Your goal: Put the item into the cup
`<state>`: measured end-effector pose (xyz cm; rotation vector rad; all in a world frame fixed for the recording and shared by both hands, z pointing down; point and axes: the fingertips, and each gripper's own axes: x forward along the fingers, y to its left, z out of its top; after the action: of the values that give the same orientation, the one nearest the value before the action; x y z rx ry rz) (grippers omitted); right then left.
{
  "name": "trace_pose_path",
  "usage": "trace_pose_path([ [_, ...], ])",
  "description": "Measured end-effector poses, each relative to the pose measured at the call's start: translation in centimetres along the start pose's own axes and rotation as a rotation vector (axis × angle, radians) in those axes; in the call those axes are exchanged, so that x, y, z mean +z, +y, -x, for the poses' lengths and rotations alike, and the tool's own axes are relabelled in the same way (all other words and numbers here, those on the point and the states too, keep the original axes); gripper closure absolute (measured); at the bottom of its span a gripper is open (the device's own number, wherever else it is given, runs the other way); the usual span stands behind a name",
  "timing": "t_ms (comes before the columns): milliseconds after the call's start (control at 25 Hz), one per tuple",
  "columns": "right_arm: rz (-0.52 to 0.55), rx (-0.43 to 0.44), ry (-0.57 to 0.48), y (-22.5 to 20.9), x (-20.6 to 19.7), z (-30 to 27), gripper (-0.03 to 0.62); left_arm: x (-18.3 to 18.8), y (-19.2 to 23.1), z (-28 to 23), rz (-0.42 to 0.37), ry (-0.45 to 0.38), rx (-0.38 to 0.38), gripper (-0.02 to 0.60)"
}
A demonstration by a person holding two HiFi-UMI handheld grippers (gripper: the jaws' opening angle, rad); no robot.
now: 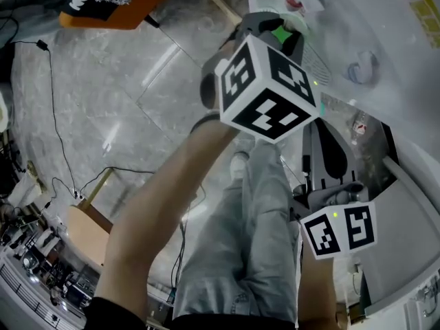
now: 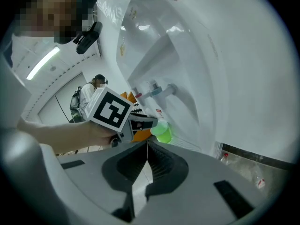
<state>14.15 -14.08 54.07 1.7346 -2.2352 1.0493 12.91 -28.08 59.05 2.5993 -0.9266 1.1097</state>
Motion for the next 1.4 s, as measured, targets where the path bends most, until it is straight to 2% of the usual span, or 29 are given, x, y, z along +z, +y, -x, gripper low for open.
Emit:
trace_pose_path([
  [360,-0.019,0.014,0.028,0.2,-1.4,0.5,0.582,0.4,0.1,-1.1,-0.044,0.009,-0.027,0.454],
  [600,-0.019,0.010,0.018,-0.1,-1.2,0.3,0.582,-0.4,1.1,-0.8,0.006,-0.002,-0.007,0.454],
  [840,-0.014,0.012,0.027,0.0,-1.4,-0.1,0.582,-0.8,2.0,0.4,0.076,-0.064,-0.011,0.458],
  [1040,-0.010,0.016,0.033,0.4,-1.7,-0.4,0.582,-1.0,2.2,2.5,0.105,-0.114,0.008,0.534],
  [1240,-0.003,0.023,0.016,1.1,-1.3,-0.7,0.582,-1.5,1.3,5.3,0.144,-0.162,-0.001,0.558],
  [1400,0.011,0.028,0.019,1.8,-1.6,-0.8,0.582,-3.2,0.0,7.2,0.202,-0.169,-0.004,0.568],
])
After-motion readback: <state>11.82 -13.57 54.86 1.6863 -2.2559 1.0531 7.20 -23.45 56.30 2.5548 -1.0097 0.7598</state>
